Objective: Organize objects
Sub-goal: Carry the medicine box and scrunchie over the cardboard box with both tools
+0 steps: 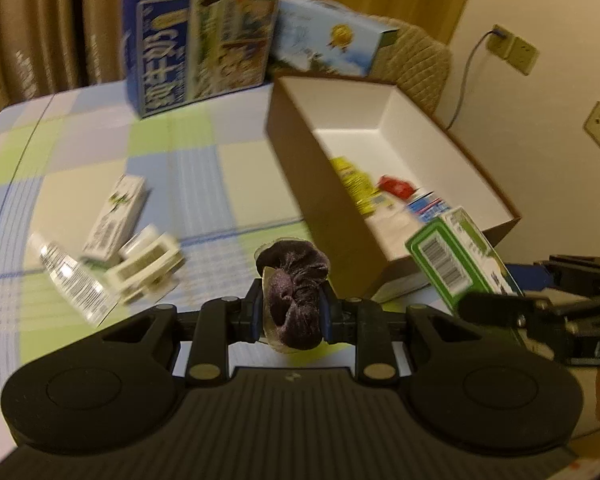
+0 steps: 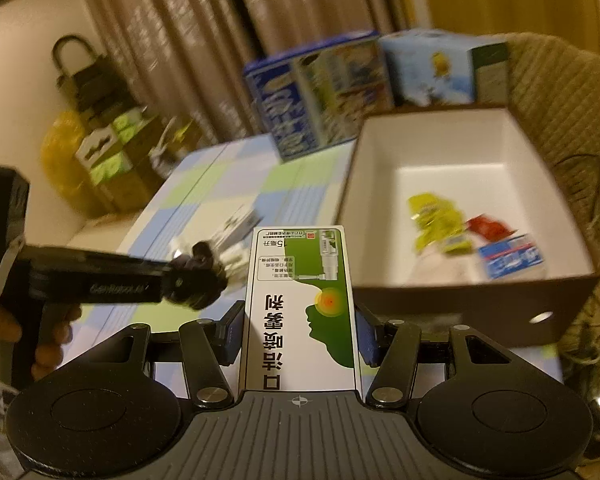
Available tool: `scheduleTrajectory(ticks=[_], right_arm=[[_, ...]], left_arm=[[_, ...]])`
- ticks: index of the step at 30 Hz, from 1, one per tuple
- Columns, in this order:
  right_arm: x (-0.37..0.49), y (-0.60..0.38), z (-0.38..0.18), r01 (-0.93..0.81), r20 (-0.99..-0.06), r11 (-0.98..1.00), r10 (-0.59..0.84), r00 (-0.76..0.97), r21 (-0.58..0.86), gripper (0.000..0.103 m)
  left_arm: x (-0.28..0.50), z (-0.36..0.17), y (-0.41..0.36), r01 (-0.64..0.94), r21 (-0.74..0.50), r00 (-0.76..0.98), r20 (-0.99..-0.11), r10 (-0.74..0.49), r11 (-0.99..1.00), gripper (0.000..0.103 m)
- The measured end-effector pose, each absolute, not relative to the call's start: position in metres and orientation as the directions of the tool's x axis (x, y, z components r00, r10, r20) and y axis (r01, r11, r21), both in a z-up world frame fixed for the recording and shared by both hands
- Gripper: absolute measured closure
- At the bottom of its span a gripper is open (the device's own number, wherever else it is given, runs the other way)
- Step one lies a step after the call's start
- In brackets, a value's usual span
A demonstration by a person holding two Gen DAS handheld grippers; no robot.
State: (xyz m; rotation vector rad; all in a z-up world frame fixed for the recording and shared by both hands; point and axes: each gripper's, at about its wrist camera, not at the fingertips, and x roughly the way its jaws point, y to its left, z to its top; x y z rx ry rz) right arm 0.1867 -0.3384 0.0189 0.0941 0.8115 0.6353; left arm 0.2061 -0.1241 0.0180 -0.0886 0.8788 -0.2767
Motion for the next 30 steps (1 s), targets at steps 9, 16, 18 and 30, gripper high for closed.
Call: scheduleTrajectory(ticks=[9,16,18,30], right_arm=[[0.224,-0.384,0.035,-0.401,-0.627,0.862,0.502,0.595,0.309,0.051],[0.256,-0.408,0.039,-0.357,-0.623,0.878,0.478,0.619,0.318,0.051],[0.268,-0.413,0.038,-0.349,-0.622,0.882,0.471,0.625,0.317,0.051],[0.342,-0.416,0.019,-0.332,-0.648,0.895,0.445,0.618,0.298,0.051]], left_arm=[[0.235,0.033,-0.17,0.275,-0.183,0.623,-0.714,-0.319,0.944,0.08],[0.264,0.035,-0.203,0.306,-0.17,0.623,-0.709,-0.332,0.937,0.08],[0.273,0.035,-0.211,0.315,-0.167,0.622,-0.708,-0.336,0.934,0.08],[0.35,0.021,-0.251,0.334,-0.145,0.595,-0.734,-0.328,0.931,0.08]])
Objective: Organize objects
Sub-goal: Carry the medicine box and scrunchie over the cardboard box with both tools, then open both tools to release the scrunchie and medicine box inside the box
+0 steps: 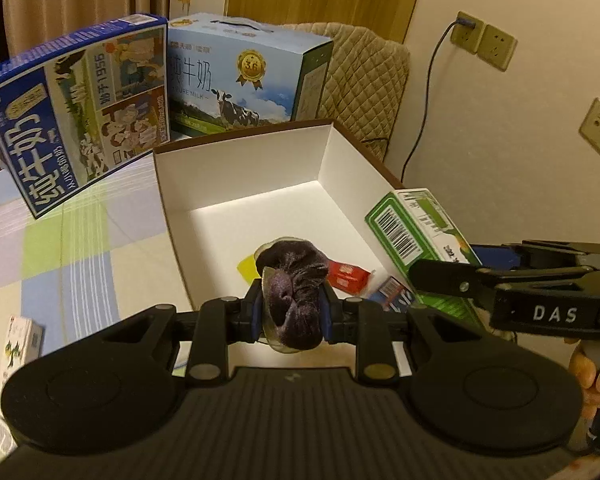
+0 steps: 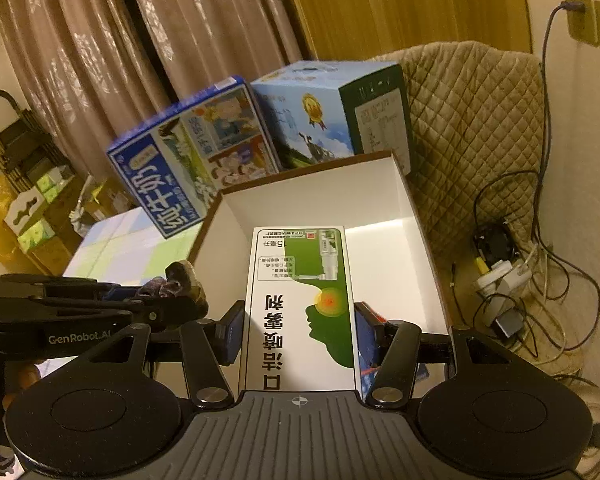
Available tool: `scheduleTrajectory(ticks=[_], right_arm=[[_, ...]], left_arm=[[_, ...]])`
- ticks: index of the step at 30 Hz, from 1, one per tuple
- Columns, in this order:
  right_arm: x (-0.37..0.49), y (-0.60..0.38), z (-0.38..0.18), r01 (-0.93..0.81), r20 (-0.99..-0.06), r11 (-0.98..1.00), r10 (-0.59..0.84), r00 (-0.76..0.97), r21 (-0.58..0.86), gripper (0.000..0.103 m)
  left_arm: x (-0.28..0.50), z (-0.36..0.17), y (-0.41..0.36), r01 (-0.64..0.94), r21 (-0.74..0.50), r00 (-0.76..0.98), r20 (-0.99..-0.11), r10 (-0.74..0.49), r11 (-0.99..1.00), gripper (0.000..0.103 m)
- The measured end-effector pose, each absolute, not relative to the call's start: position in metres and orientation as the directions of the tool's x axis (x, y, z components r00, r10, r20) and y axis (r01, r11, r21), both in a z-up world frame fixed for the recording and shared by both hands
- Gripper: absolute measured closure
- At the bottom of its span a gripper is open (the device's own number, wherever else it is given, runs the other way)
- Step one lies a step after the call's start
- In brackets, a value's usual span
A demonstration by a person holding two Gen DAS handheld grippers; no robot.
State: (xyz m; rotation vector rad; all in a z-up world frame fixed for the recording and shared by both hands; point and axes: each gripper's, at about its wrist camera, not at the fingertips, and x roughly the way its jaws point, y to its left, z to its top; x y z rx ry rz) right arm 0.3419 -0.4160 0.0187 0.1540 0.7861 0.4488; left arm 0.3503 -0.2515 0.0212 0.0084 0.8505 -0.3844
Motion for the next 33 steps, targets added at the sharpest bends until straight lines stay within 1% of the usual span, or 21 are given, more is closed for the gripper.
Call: scheduleTrajectory(ticks=[11,16,23,26,27,28,30,32,33], right_arm=[[0.419,-0.405,-0.008,-0.311,-0.701,0.917,0.394,0.595,0.251,0.051],[0.446,-0.399,-0.016,-0.312,-0.719,0.924,0.371,0.588,0.222,0.051],[0.473,-0.394,-0.028,-0.306,-0.738,0.932,0.346,0.579,0.196,0.051],[0.48,-0.394,-0.031,-0.3,-0.742,0.935,0.336,0.58,0.189,0.051],[0.481,-0.394,-0.032,-0.298,-0.742,0.936,0.332,0.582,0.186,0.051],[0.483,-0.394,-0.032,-0.297,-0.743,0.937,0.33,0.583,0.183,0.051],[0.485,-0.394,-0.033,-0.296,-0.743,0.938,0.326,0.585,0.179,0.051],[0.487,-0.394,-0.034,-0.295,-0.743,0.939,0.324,0.586,0.177,0.051],[0.488,-0.394,-0.034,-0.295,-0.742,0.939,0.324,0.587,0.177,0.051]], left_arm=[[0.427,-0.008,-0.264,0.304,-0.097,0.557,-0.788,-0.26,0.948,0.08],[0.457,-0.02,-0.261,0.289,-0.085,0.54,-0.808,-0.236,0.954,0.078],[0.484,-0.031,-0.267,0.294,-0.048,0.541,-0.815,-0.208,0.955,0.077],[0.493,-0.033,-0.27,0.295,-0.036,0.548,-0.813,-0.2,0.955,0.075],[0.495,-0.034,-0.27,0.299,-0.035,0.55,-0.81,-0.203,0.953,0.073],[0.497,-0.035,-0.271,0.302,-0.032,0.552,-0.809,-0.202,0.953,0.068],[0.501,-0.035,-0.272,0.294,-0.017,0.563,-0.805,-0.188,0.956,0.061],[0.503,-0.035,-0.272,0.295,-0.01,0.57,-0.801,-0.185,0.955,0.058],[0.504,-0.035,-0.271,0.294,-0.009,0.571,-0.8,-0.183,0.956,0.053]])
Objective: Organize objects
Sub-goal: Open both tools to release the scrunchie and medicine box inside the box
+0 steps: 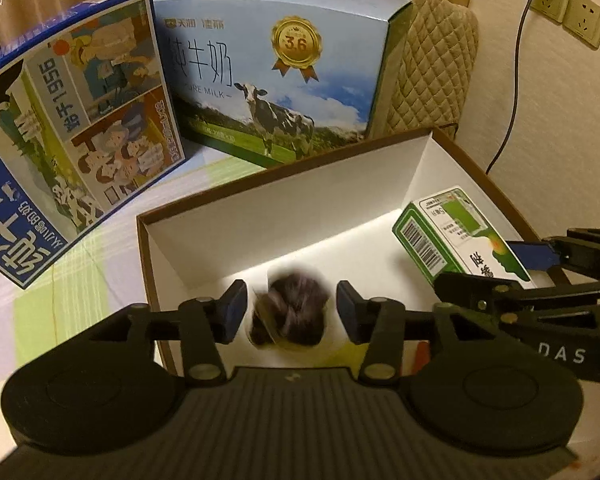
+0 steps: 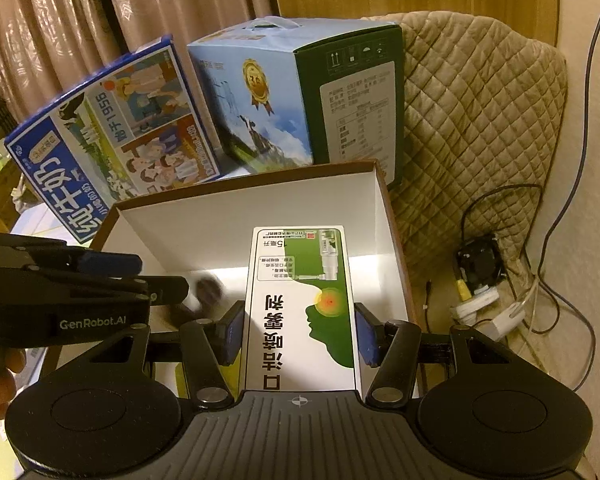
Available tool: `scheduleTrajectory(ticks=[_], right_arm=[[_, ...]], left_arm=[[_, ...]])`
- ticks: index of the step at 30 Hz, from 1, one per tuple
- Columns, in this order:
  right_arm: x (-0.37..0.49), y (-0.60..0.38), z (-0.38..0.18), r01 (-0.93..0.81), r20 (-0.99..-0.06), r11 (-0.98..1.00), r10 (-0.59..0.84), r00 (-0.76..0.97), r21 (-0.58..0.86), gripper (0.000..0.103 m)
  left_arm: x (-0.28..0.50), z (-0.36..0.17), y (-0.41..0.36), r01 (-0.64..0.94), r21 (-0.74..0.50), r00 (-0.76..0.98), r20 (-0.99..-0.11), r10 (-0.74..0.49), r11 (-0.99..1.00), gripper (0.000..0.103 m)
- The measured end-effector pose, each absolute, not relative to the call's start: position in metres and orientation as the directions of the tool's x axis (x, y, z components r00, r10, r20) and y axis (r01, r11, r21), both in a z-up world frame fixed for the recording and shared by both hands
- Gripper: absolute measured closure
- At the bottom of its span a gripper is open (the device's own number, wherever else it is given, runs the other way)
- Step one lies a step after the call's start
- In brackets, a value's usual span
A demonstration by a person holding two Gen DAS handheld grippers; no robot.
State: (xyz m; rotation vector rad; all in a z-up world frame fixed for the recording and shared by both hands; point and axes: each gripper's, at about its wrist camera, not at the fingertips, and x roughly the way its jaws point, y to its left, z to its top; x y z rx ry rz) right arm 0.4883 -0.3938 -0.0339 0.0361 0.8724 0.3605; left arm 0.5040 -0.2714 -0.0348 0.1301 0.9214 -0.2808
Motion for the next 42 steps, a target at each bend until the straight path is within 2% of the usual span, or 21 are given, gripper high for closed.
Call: scheduleTrajectory(ticks=[1,8,15,28,42], right_arm=[[0.489,-0.394,-0.034,-0.296,-0.741,0.939,0.325,0.588,0.177,0.051],[0.491,-0.393,-0.034,-0.298,-0.739,0.939,0.324,0.591,0.174,0.051],[0.499,-0.387,-0.036,-0.297,-0.729,0.943,0.308,0.611,0.15,0.051],[0.475,-0.404,-0.015,-0.293,-0.718,0.937,0.337,0.609,0.191,0.05],[0.401,-0.427,0.003,-0.262,-0.709,0.929,0.37,0.6,0.262,0.048]], left_arm=[[0.505,-0.035,-0.271,0.29,-0.006,0.575,-0.798,-0.179,0.957,0.05],[0.505,-0.034,-0.266,0.284,0.001,0.58,-0.797,-0.171,0.959,0.048],[0.502,-0.033,-0.263,0.281,0.003,0.583,-0.794,-0.169,0.96,0.039],[0.479,-0.013,-0.255,0.298,-0.029,0.583,-0.786,-0.206,0.954,0.019],[0.416,0.013,-0.255,0.303,-0.112,0.574,-0.771,-0.275,0.946,0.015]])
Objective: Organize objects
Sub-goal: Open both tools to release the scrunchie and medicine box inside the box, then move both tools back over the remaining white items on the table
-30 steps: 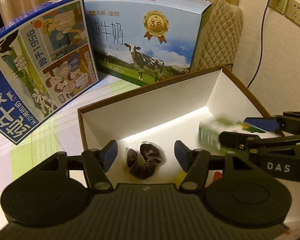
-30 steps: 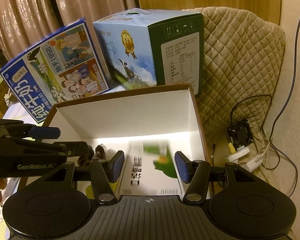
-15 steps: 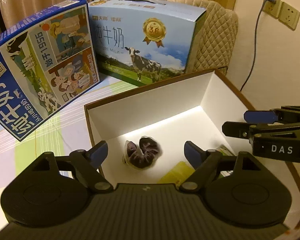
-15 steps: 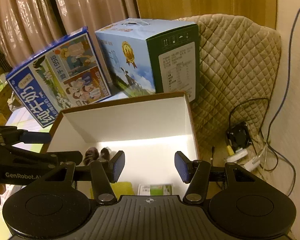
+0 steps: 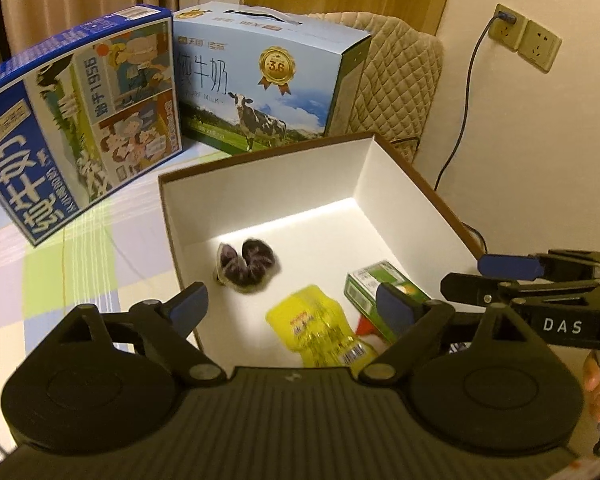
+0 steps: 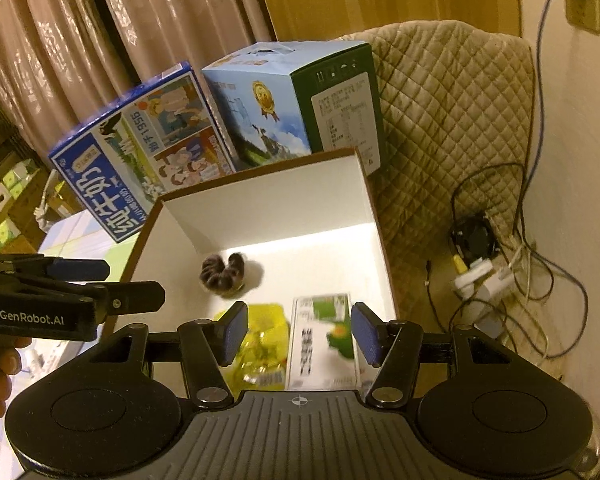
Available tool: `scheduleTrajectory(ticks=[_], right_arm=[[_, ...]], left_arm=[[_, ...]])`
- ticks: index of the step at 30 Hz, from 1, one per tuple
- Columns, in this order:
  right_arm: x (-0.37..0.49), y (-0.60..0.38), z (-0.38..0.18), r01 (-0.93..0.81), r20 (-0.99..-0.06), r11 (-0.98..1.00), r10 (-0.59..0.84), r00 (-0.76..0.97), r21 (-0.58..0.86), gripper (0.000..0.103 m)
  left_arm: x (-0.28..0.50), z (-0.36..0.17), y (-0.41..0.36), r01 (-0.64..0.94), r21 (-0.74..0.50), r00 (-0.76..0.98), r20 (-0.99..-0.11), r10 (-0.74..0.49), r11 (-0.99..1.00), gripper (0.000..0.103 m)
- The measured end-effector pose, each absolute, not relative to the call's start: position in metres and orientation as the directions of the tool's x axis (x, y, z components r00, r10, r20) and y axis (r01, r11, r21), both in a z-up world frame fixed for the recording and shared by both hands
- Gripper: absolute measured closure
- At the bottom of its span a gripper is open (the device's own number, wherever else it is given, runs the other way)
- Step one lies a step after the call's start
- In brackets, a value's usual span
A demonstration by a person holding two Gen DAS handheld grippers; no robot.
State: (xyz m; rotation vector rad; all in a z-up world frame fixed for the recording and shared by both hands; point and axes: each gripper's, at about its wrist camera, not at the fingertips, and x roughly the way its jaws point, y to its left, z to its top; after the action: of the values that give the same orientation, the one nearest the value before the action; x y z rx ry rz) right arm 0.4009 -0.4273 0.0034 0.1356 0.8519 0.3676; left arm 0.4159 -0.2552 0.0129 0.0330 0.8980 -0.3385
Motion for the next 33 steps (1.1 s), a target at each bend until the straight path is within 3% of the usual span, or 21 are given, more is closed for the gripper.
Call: scheduleTrajectory(ticks=[33], right_arm=[[0.264,-0.396,0.027,-0.262,-0.701,0.901,0.434,0.566,0.346,0.041]], left_arm=[[0.256,0.032,-0.189,0.198,-0.169,0.571,-0.781,-0.254,0.966,0.01]])
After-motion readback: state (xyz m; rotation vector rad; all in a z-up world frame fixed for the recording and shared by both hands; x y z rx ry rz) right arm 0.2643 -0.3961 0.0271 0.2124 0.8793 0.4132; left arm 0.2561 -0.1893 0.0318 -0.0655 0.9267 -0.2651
